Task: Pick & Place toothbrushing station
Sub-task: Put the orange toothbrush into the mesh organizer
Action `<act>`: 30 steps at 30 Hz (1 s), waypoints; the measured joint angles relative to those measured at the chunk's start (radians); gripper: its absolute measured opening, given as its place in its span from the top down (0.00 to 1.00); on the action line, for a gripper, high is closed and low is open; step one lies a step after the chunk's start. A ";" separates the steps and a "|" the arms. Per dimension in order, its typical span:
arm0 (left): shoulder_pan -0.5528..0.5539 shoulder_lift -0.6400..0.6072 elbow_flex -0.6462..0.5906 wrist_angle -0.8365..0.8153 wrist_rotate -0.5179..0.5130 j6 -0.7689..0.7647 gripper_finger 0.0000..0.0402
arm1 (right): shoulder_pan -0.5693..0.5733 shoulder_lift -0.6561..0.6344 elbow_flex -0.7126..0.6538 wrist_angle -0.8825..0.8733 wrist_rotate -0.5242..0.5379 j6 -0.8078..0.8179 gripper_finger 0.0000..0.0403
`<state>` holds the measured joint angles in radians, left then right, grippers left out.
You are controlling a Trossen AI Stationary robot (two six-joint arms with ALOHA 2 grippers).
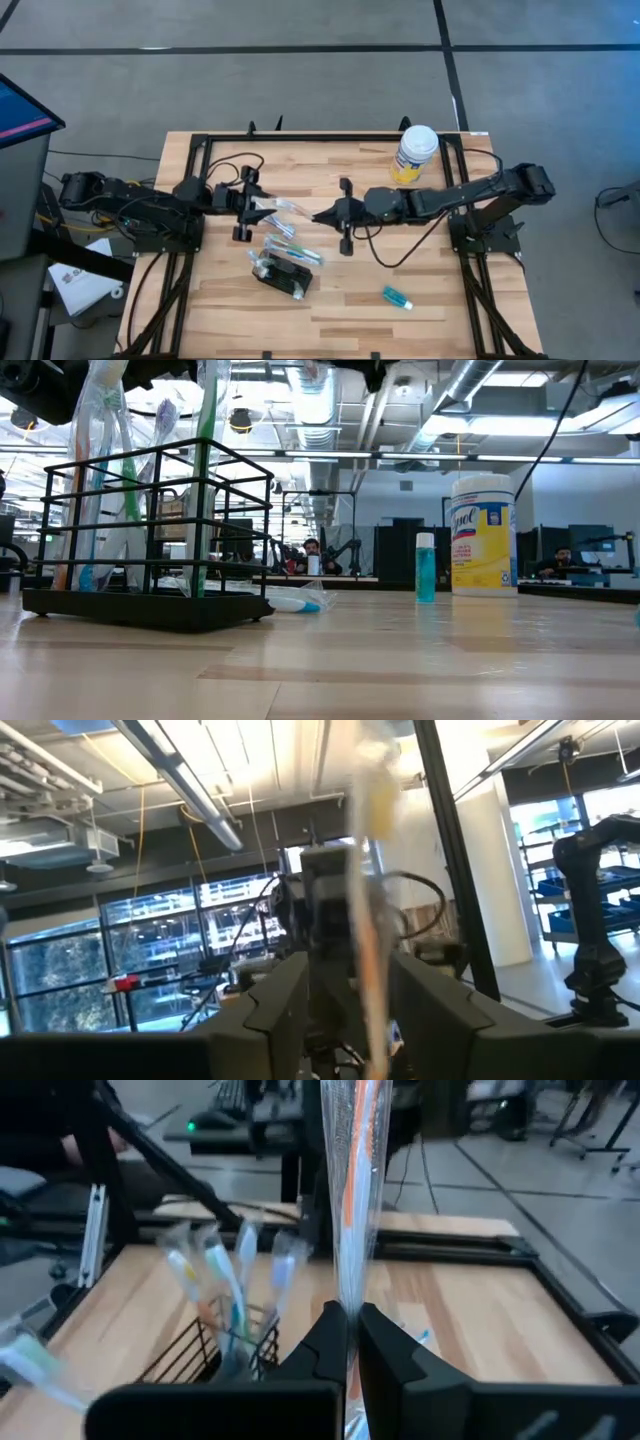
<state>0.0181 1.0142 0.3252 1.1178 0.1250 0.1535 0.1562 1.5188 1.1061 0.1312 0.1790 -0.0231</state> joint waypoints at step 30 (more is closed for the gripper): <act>0.000 0.244 0.175 0.037 0.003 -0.001 0.63 | -0.014 0.007 -0.002 0.042 -0.002 -0.014 0.99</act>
<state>0.0177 1.2586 0.5000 1.1544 0.1276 0.1528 0.1425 1.5261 1.1042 0.1730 0.1768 -0.0372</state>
